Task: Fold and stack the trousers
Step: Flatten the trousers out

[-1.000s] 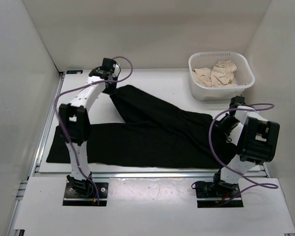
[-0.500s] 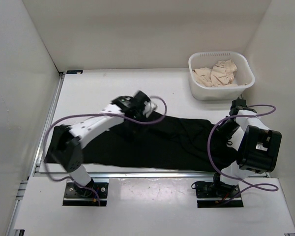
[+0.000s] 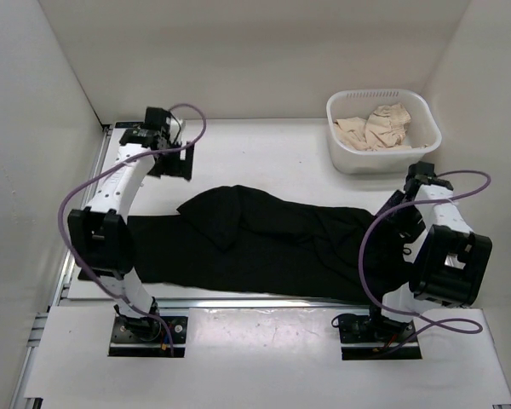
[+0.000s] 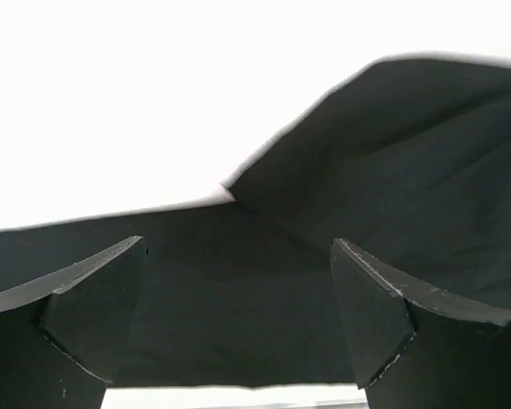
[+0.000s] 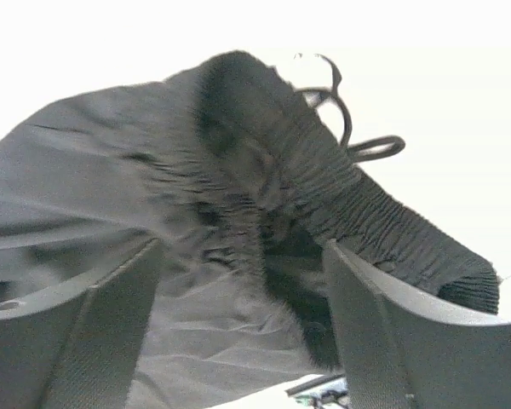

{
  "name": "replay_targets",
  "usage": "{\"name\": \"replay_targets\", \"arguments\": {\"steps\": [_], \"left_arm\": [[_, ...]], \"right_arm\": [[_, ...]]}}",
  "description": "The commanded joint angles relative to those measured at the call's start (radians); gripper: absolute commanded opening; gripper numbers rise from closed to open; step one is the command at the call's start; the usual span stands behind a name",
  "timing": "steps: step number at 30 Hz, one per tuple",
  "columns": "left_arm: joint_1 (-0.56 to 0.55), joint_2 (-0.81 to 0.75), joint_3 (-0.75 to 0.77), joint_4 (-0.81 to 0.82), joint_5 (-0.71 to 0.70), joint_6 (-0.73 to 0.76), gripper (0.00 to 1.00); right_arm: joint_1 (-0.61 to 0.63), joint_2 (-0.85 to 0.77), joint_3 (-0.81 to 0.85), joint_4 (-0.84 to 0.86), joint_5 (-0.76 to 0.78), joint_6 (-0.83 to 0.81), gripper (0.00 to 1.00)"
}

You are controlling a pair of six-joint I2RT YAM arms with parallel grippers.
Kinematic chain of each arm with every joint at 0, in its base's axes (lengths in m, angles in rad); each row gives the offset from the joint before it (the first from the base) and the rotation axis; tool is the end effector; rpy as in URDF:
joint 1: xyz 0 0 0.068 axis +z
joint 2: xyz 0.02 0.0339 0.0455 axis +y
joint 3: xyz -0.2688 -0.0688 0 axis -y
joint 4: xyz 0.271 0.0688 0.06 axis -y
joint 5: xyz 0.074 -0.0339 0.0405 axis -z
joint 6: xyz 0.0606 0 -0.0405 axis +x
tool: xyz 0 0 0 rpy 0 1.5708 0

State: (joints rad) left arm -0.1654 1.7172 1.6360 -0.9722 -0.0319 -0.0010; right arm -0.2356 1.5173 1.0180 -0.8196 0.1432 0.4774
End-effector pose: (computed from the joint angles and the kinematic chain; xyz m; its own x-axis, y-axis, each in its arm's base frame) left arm 0.3956 -0.0641 0.3003 -0.8574 0.1421 -0.4946 0.1481 0.9886 0.0272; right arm 0.2952 -0.0798 0.1751 -0.7144 0.6392 -0.2849 0.6686 0.7436 -0.0082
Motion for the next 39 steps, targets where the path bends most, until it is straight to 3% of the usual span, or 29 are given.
{"name": "replay_targets", "arguments": {"steps": [1,8,12,16,18,20,21,24,29,33,34,36,37,39], "left_arm": [[-0.036,0.09,-0.111,-0.059,0.105,0.001,1.0],[-0.063,0.189,-0.071,0.007,0.328,0.001,1.0],[-0.063,0.239,-0.102,-0.005,0.322,0.001,1.0],[-0.042,0.275,-0.157,-0.017,0.272,0.001,0.85],[-0.03,0.291,-0.157,-0.017,0.245,0.001,0.61],[-0.014,0.306,-0.105,-0.017,0.211,0.001,0.31],[0.0,0.315,-0.085,-0.017,0.193,0.001,0.14],[0.012,0.306,0.022,-0.026,0.075,0.001,0.14],[0.021,0.256,0.255,0.018,-0.205,0.001,0.14],[0.001,0.232,0.332,0.018,-0.246,0.001,0.14],[-0.012,0.217,0.306,0.018,-0.234,0.001,0.19],[-0.025,0.208,0.201,-0.006,-0.195,0.001,0.63],[-0.025,0.208,0.17,-0.006,-0.185,0.001,0.95],[0.006,0.278,0.134,-0.037,-0.096,0.001,1.0]], "right_arm": [[-0.005,-0.068,0.128,-0.015,0.045,-0.004,0.82],[0.005,0.134,0.244,0.036,0.002,0.049,0.93],[0.005,0.244,0.216,0.057,-0.08,0.07,0.94],[0.005,0.331,0.157,0.112,-0.128,0.082,0.88],[0.005,0.342,0.14,0.126,-0.128,0.082,0.67],[0.005,0.354,0.127,0.137,-0.105,0.082,0.43],[0.005,0.354,0.126,0.137,-0.105,0.082,0.22],[0.005,0.31,0.126,0.137,-0.096,0.063,0.0],[0.005,0.225,0.185,0.105,-0.073,0.023,0.0],[0.005,0.161,0.194,0.083,-0.09,-0.003,0.0],[0.005,0.161,0.203,0.071,-0.09,-0.014,0.0],[0.005,0.15,0.203,0.071,-0.102,-0.014,0.0],[0.005,0.138,0.203,0.071,-0.102,-0.014,0.0],[0.005,0.138,0.203,0.071,-0.116,-0.023,0.0]]}}
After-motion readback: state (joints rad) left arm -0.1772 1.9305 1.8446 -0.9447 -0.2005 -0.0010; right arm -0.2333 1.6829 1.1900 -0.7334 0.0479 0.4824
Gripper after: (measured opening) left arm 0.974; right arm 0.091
